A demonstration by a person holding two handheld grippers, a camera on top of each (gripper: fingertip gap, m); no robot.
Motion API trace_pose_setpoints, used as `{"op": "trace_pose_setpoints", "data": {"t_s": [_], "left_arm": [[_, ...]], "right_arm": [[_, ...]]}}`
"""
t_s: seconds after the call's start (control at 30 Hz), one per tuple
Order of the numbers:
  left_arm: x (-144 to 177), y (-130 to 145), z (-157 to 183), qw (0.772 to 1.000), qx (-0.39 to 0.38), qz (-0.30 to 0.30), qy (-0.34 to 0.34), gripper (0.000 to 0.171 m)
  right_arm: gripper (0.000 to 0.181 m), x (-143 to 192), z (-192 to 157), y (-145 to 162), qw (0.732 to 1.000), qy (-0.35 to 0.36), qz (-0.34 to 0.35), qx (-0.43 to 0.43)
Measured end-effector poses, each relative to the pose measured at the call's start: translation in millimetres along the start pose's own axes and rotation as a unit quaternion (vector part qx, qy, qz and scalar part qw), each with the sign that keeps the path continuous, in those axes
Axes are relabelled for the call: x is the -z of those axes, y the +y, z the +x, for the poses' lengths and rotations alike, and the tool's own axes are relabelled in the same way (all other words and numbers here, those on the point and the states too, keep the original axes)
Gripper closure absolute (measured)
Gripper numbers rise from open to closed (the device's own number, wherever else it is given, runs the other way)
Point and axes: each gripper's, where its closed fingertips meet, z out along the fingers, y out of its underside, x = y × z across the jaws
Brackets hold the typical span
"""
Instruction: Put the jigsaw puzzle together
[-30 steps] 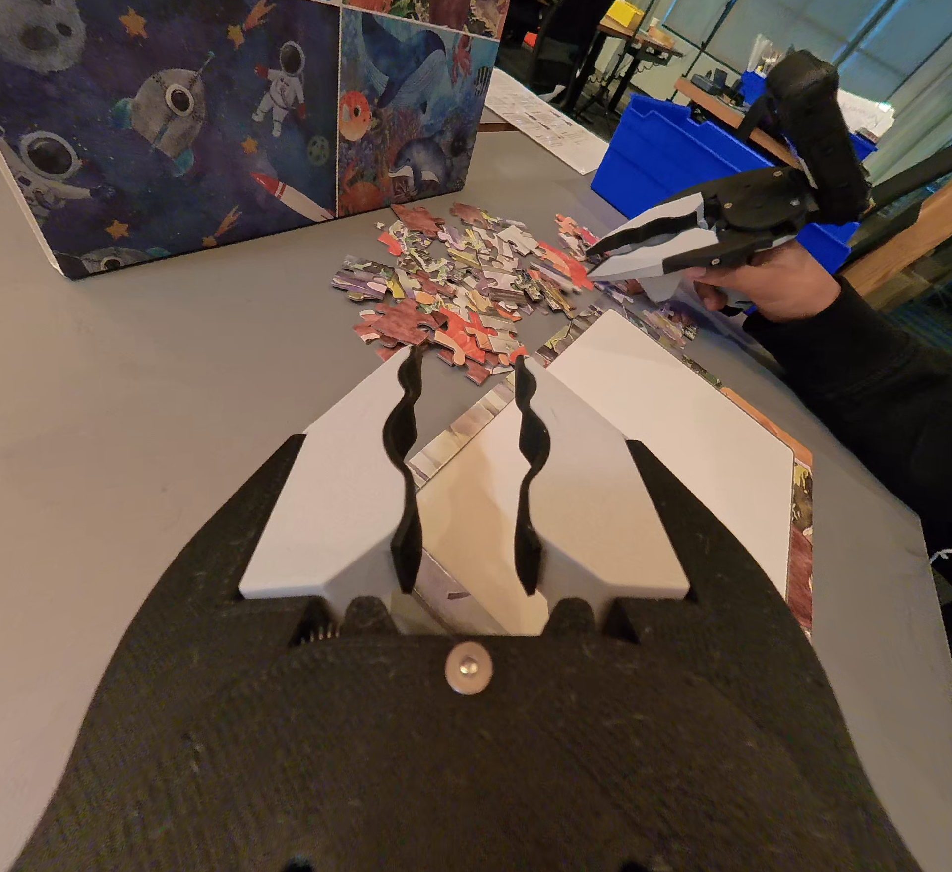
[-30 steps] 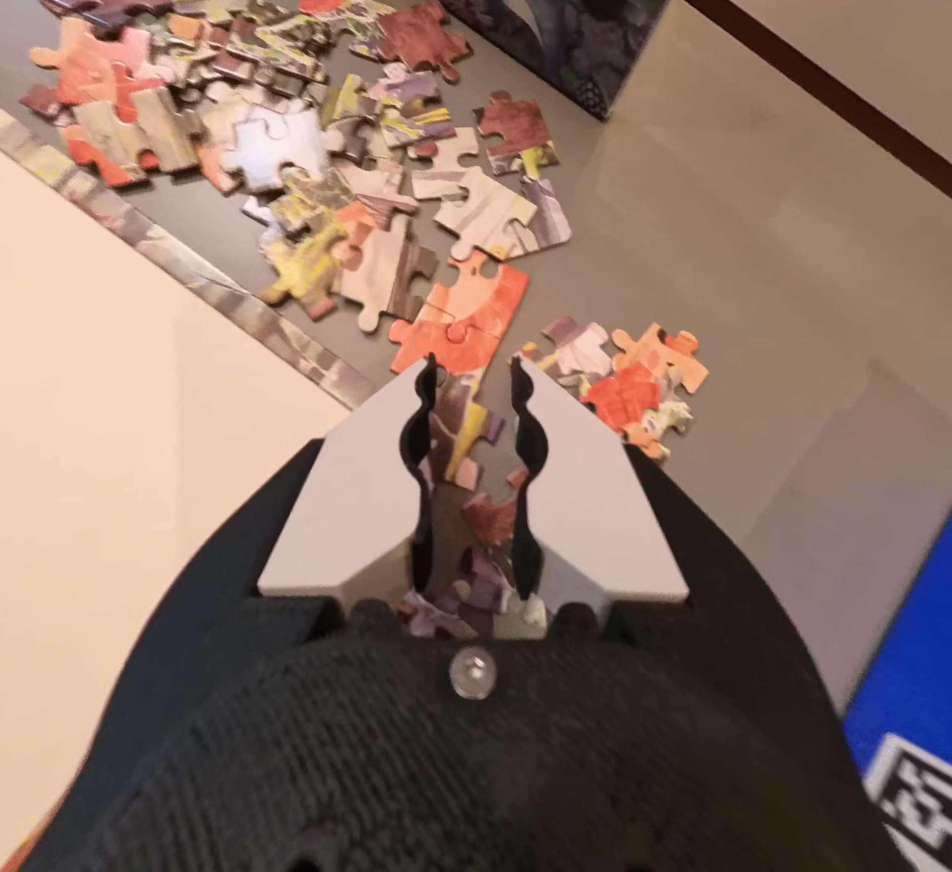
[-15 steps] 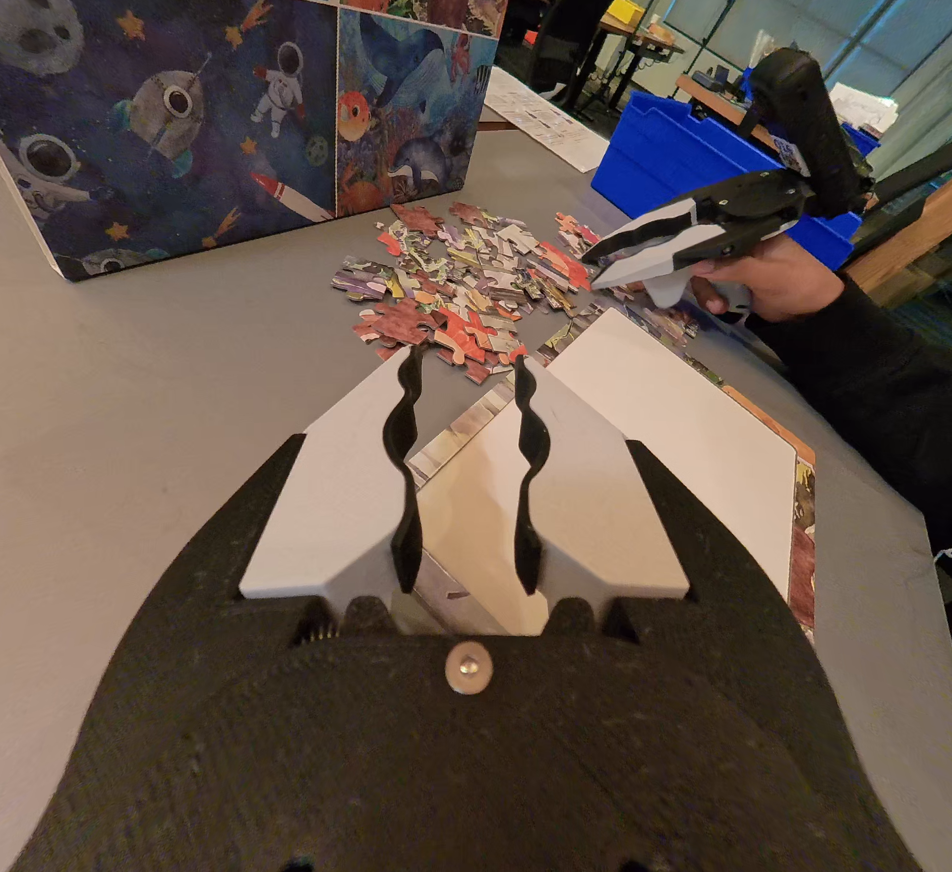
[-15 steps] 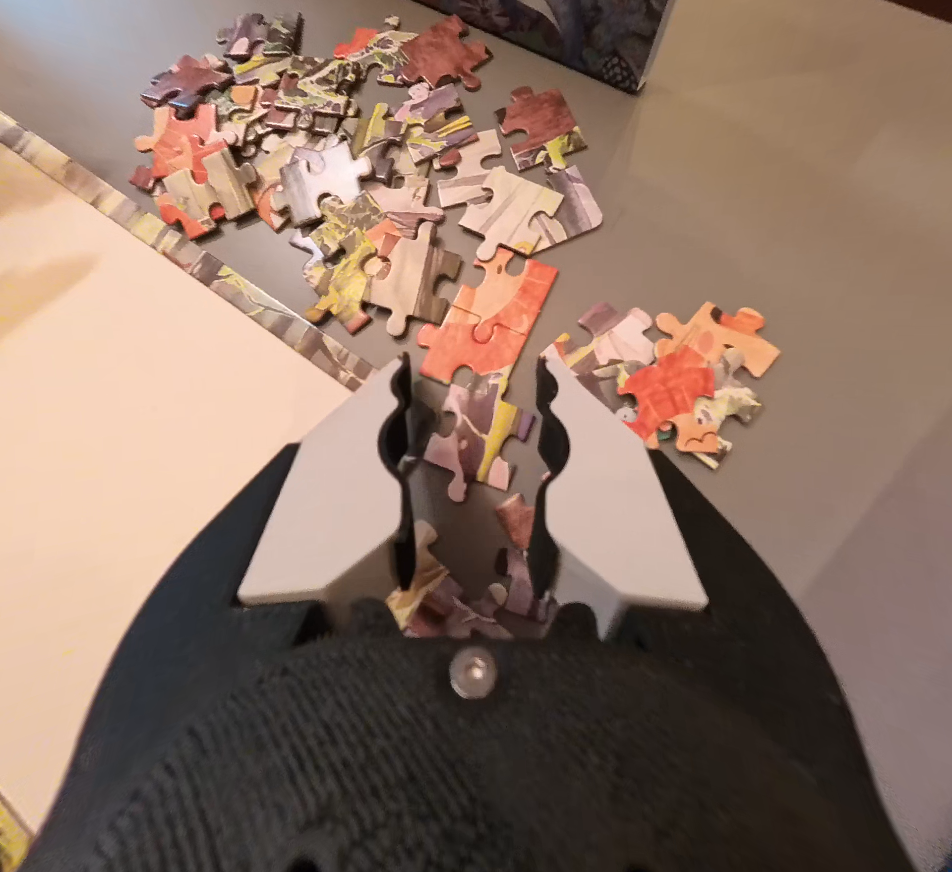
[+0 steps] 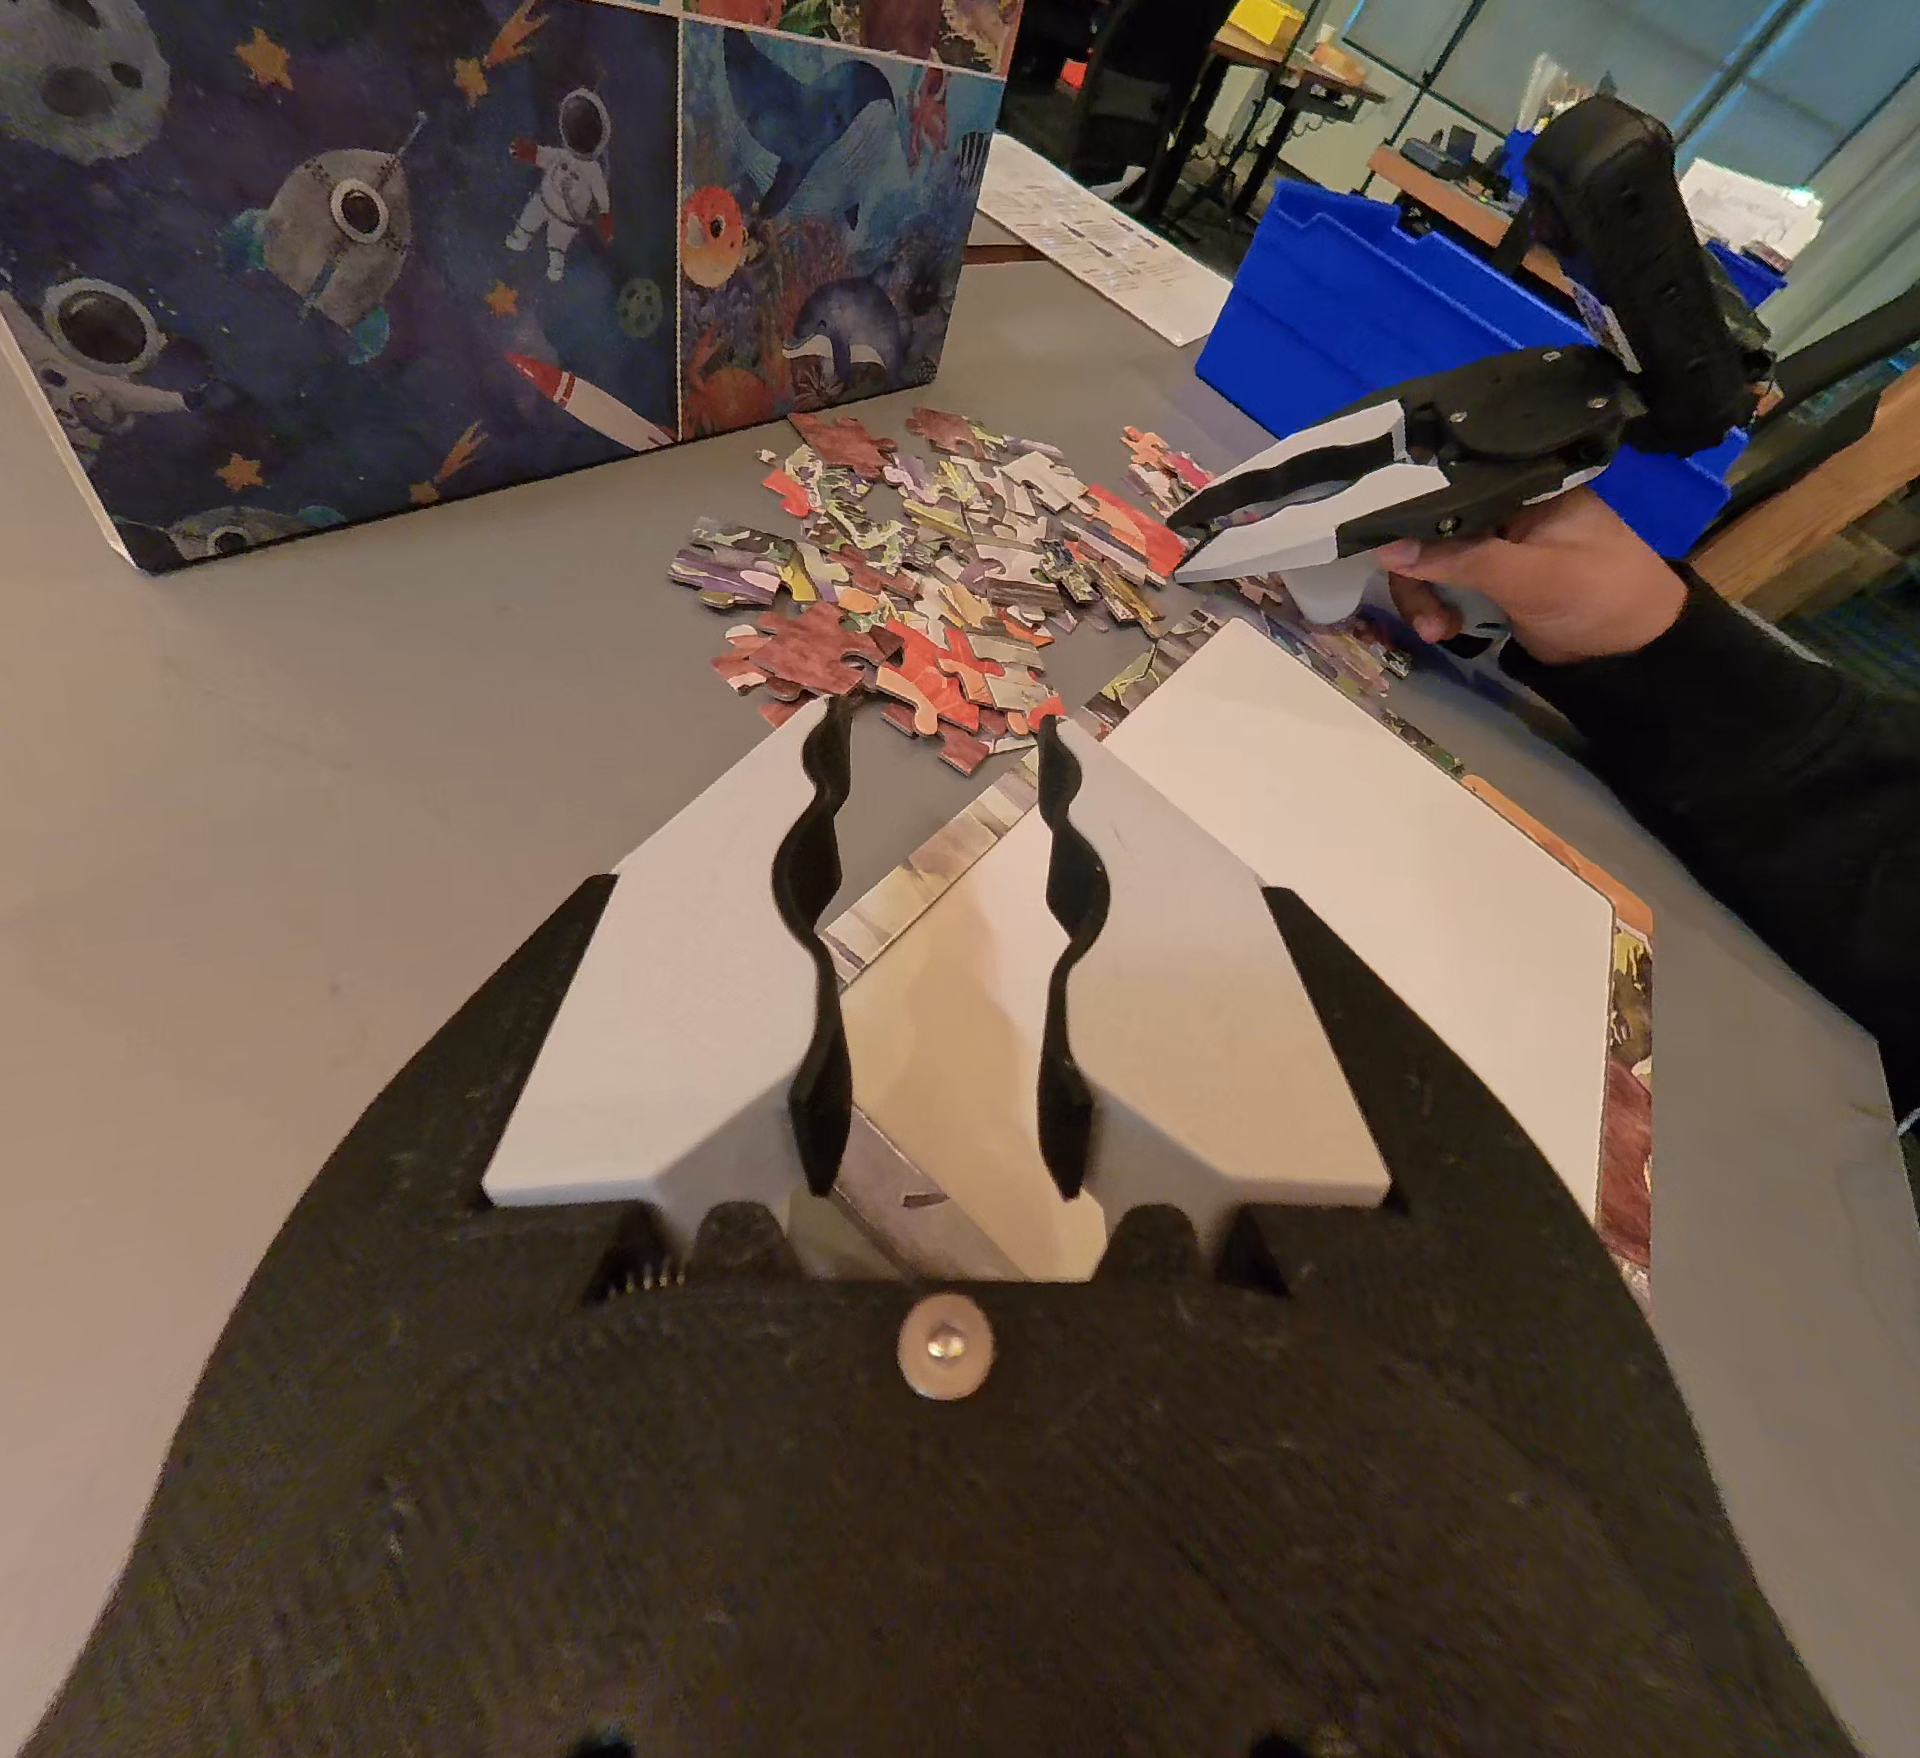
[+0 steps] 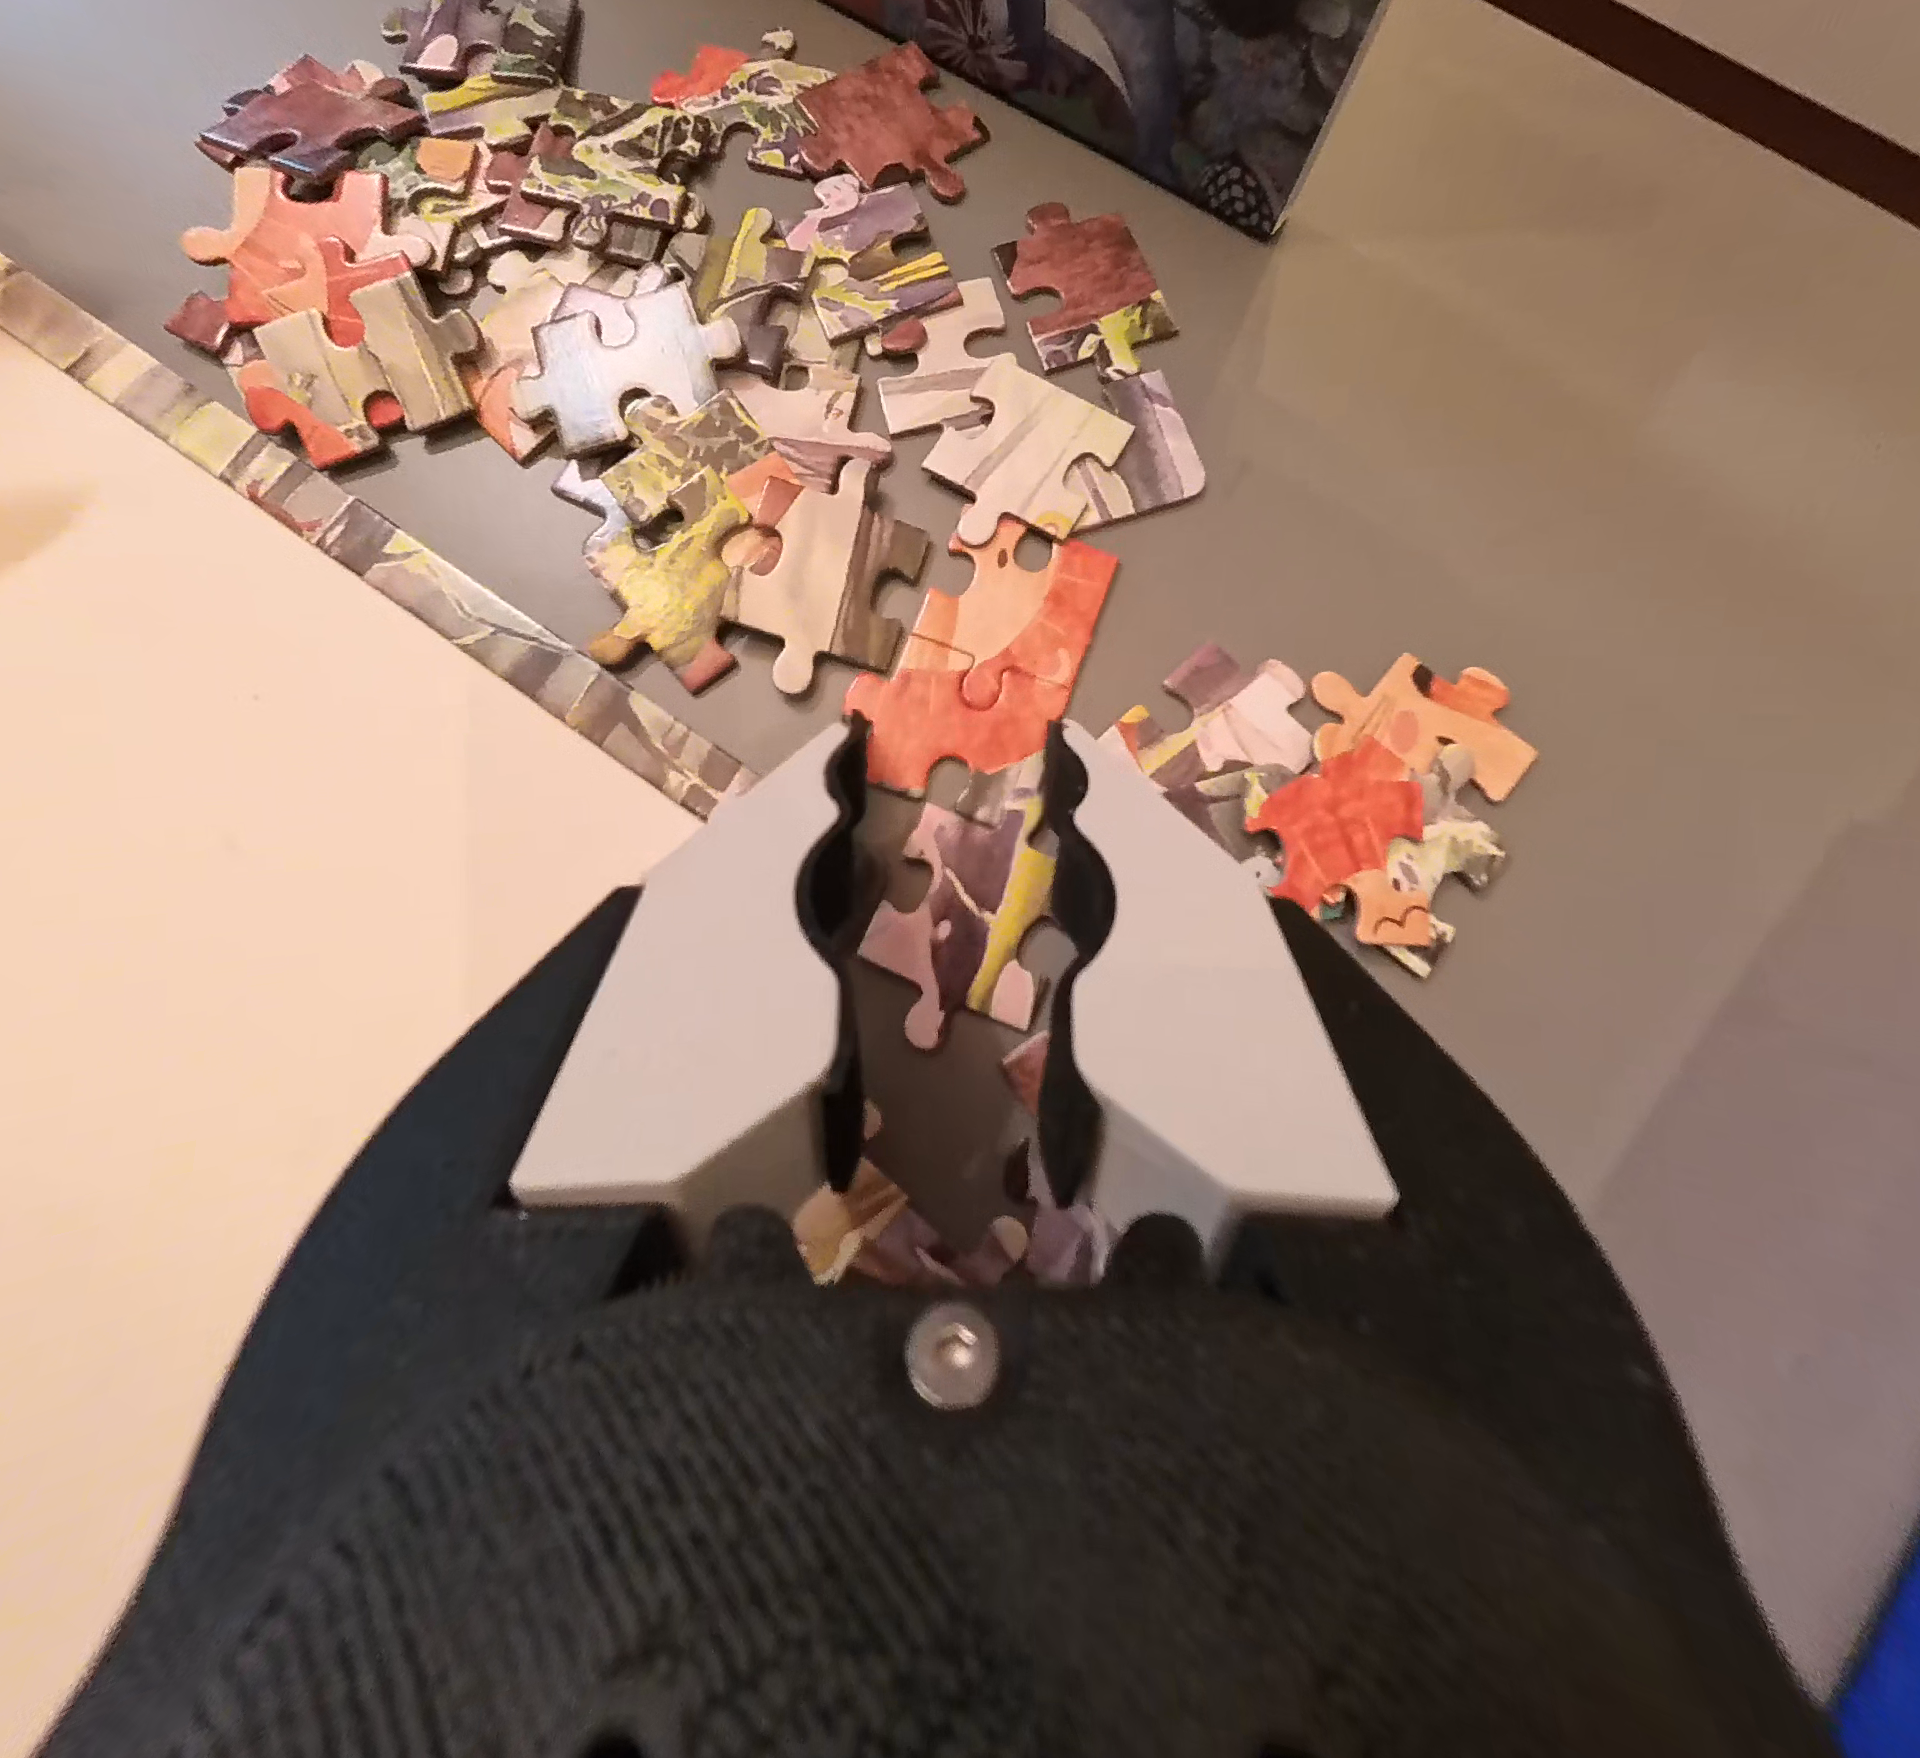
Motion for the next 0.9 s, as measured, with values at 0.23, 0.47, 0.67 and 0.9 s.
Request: {"op": "trace_pose_setpoints", "data": {"t_s": [0.23,0.47,0.67,0.9], "left_arm": [[-0.8,0.8,1.9,1.0,-0.011,-0.004,-0.002,0.137],[-0.6,0.1,0.3,1.0,0.001,-0.001,0.002,0.137],[-1.1,0.1,0.6,1.0,0.006,-0.001,0.005,0.138],[-2.1,1.2,0.4,1.0,0.015,-0.005,0.012,0.138]], "right_arm": [[0.169,15.9,8.5,-10.9,0.999,0.02,0.029,0.009],[0.14,10.1,42.6,-25.9,0.996,0.06,0.054,0.022],[0.14,-10.3,41.8,-30.6,0.999,-0.029,0.026,-0.03],[0.145,-18.5,39.4,-14.4,0.999,-0.03,-0.034,0.021]]}}
